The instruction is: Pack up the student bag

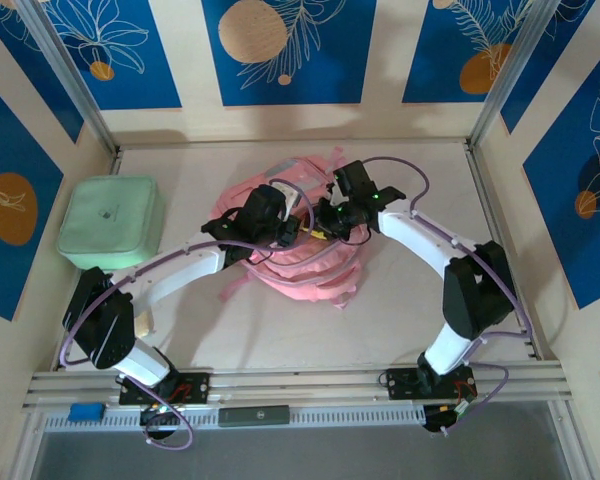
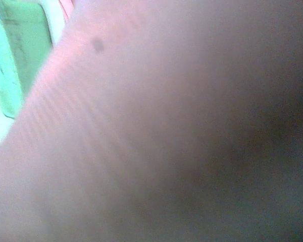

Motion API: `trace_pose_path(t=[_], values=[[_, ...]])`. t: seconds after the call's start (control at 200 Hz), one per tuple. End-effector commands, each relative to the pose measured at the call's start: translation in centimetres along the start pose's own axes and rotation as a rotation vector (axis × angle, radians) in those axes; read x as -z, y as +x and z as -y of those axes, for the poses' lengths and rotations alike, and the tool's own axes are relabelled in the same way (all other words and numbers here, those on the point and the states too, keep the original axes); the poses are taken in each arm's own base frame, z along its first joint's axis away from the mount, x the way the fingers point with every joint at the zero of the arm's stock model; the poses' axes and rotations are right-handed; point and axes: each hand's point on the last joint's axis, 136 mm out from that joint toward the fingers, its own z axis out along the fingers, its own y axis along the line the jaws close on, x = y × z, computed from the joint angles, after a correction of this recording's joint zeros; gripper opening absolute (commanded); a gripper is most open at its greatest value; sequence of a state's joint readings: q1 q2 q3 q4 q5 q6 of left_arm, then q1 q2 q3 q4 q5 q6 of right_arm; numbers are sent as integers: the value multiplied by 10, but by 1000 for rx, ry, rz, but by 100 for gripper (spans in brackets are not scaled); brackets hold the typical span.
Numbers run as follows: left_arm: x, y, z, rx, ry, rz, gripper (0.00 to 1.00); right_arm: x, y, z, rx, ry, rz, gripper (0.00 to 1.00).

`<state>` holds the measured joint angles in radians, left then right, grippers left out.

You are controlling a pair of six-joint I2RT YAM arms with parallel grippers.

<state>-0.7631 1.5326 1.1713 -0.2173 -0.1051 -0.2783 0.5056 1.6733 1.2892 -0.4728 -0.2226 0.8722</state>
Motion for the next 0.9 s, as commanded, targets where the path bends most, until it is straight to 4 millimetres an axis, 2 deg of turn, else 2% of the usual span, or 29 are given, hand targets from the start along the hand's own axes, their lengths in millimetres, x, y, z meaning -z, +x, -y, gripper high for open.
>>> trace_pose_path(t=[0.0, 0.09, 0.22, 0.31, 0.41, 0.47, 0.62, 0.73, 0.85, 0.895], values=[[14, -36, 17, 60, 79, 125, 0, -16, -6, -23, 14, -91, -14, 18], [15, -36, 16, 68, 75, 124, 0, -10, -7, -25, 26, -112, -3, 15], [14, -36, 17, 75, 80, 120, 0, 18, -4, -28, 82, -148, 71, 17], [10, -34, 19, 82, 89, 110, 0, 28, -3, -16, 78, -102, 89, 18], [11, -35, 20, 97, 98, 118, 0, 19, -1, 19, 8, 52, 76, 17], [10, -34, 20, 96, 102, 120, 0, 7, 2, 24, -13, 43, 51, 15], [4, -30, 20, 103, 96, 99, 0, -12, -7, 20, -9, 46, 79, 11], [3, -30, 20, 108, 92, 98, 0, -22, -13, 4, 17, 5, 88, 7], [2, -27, 17, 115, 80, 89, 0, -11, -13, -9, 71, -31, 126, 6], [2, -26, 17, 119, 80, 86, 1, -5, -11, -9, 88, -34, 135, 6]])
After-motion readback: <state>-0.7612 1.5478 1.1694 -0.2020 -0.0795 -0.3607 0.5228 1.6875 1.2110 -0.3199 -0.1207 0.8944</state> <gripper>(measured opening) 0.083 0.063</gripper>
